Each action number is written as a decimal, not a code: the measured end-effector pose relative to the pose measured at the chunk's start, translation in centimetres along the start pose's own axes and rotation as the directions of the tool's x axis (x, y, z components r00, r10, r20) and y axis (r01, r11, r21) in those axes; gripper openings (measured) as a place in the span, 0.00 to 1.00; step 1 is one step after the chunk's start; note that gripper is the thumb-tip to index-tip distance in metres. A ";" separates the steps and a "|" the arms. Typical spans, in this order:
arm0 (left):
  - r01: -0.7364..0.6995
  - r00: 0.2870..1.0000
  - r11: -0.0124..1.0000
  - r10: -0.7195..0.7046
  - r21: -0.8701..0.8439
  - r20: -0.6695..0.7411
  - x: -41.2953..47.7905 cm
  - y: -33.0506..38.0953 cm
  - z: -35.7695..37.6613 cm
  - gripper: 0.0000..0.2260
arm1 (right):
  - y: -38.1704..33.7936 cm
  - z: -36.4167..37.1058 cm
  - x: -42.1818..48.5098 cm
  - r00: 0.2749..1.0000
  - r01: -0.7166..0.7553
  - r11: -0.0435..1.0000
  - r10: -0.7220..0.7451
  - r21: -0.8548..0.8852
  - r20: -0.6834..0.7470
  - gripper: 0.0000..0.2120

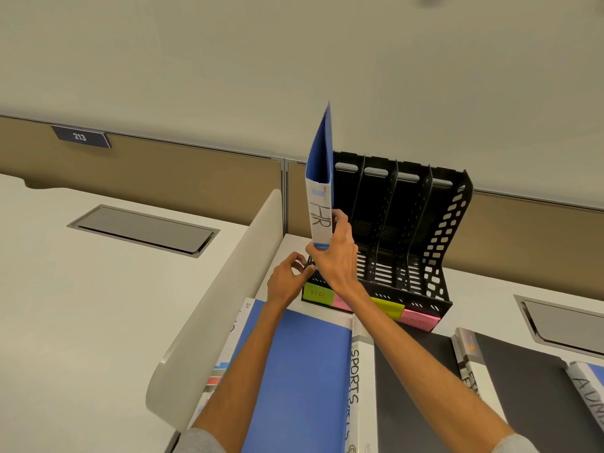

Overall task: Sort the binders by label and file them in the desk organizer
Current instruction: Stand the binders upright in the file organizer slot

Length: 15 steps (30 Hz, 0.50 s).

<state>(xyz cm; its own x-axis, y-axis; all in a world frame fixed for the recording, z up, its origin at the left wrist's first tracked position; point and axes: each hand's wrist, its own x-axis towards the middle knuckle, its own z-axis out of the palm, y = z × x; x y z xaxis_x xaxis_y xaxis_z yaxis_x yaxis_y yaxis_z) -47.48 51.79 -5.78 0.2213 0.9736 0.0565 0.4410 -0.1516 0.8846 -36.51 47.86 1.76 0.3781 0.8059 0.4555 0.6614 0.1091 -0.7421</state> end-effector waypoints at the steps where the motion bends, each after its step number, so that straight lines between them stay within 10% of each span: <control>1: -0.022 1.000 0.999 0.022 0.025 0.009 -0.1 0.0 0.2 0.14 | -0.1 -0.2 0.3 1.000 -0.007 1.000 0.008 0.010 -0.013 0.39; 9: 0.080 0.984 0.994 -0.066 0.078 -0.165 -1.2 0.7 3.6 0.44 | -1.4 -2.9 2.1 0.995 -0.070 0.989 0.079 0.134 -0.063 0.42; 15: 0.129 0.971 0.976 -0.089 0.173 -0.220 -0.9 1.1 4.9 0.36 | -5.2 -7.1 7.1 0.933 0.311 0.935 -0.267 0.171 -0.239 0.39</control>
<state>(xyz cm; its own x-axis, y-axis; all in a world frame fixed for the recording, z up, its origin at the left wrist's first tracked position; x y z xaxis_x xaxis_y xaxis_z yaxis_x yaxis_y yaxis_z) -42.90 49.93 -7.14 -0.0156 0.9969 0.0777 0.6098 -0.0520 0.7909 -32.72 48.90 12.34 0.3314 0.5837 0.7413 0.6251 0.4526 -0.6359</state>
